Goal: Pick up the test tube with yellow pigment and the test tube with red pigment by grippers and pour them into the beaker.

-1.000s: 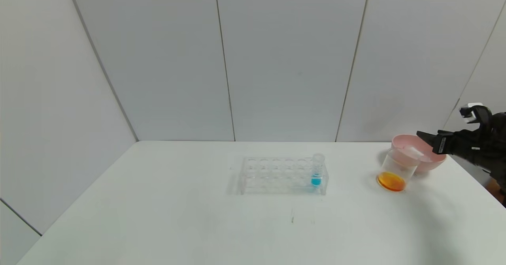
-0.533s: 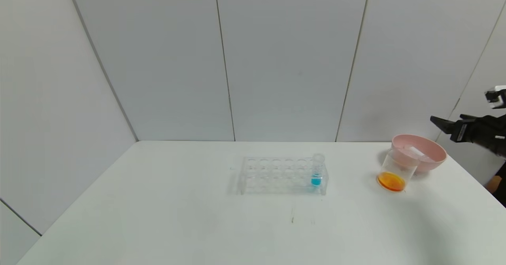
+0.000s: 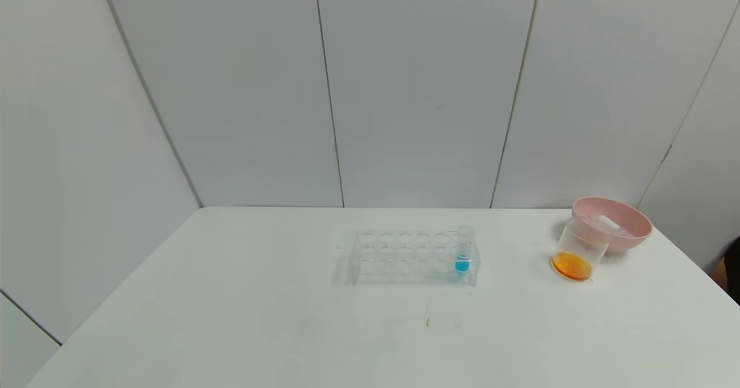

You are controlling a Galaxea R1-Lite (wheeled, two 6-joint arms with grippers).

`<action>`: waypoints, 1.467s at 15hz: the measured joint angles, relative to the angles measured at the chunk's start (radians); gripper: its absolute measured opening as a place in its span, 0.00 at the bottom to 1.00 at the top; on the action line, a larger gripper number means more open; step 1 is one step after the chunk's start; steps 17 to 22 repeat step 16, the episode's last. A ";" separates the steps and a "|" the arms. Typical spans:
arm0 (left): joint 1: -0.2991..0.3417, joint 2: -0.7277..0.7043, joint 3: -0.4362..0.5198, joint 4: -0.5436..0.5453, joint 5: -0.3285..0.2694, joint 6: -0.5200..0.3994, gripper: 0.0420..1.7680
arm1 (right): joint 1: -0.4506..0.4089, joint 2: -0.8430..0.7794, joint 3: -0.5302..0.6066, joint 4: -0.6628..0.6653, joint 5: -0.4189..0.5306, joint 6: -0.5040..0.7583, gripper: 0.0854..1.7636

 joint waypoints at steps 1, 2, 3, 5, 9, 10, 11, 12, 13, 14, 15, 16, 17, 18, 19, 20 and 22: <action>0.000 0.000 0.000 0.000 0.000 0.000 1.00 | 0.036 -0.128 0.054 0.036 -0.039 0.017 0.93; 0.000 0.000 0.000 0.000 0.000 0.000 1.00 | 0.088 -0.243 0.099 0.075 -0.078 0.017 0.93; 0.000 0.000 0.000 0.000 0.000 0.000 1.00 | 0.151 -0.359 0.145 0.130 -0.125 0.002 0.94; 0.000 0.000 0.000 0.000 0.000 0.000 1.00 | 0.243 -0.553 0.237 0.253 -0.207 -0.046 0.94; 0.000 0.000 0.000 0.000 0.000 0.000 1.00 | 0.311 -0.800 0.470 0.584 -0.269 -0.106 0.95; 0.000 0.000 0.000 0.000 0.000 0.000 1.00 | 0.316 -0.842 0.487 0.674 -0.282 -0.115 0.95; 0.000 0.000 0.000 0.000 0.000 0.000 1.00 | 0.322 -0.887 0.495 0.740 -0.307 -0.130 0.96; 0.000 0.000 0.000 0.000 0.000 0.000 1.00 | 0.326 -0.928 0.499 0.793 -0.325 -0.148 0.96; 0.000 0.000 0.000 0.000 0.000 0.000 1.00 | 0.330 -0.960 0.499 0.806 -0.329 -0.161 0.96; 0.000 0.000 0.000 0.000 0.000 0.000 1.00 | 0.331 -0.980 0.500 0.802 -0.328 -0.164 0.96; 0.000 0.000 0.000 0.000 0.000 0.000 1.00 | 0.332 -0.994 0.501 0.791 -0.327 -0.166 0.96; 0.000 0.000 0.000 0.000 0.000 0.000 1.00 | 0.333 -1.004 0.505 0.796 -0.326 -0.169 0.96; 0.000 0.000 0.000 0.000 0.000 0.000 1.00 | 0.333 -1.004 0.505 0.796 -0.326 -0.169 0.96; 0.000 0.000 0.000 0.000 0.000 0.000 1.00 | 0.333 -1.004 0.505 0.796 -0.326 -0.169 0.96; 0.000 0.000 0.000 0.000 0.000 0.000 1.00 | 0.333 -1.004 0.505 0.796 -0.326 -0.169 0.96; 0.000 0.000 0.000 0.000 0.000 0.000 1.00 | 0.333 -1.004 0.505 0.796 -0.326 -0.169 0.96; 0.000 0.000 0.000 0.000 0.000 0.000 1.00 | 0.333 -1.004 0.505 0.796 -0.326 -0.169 0.96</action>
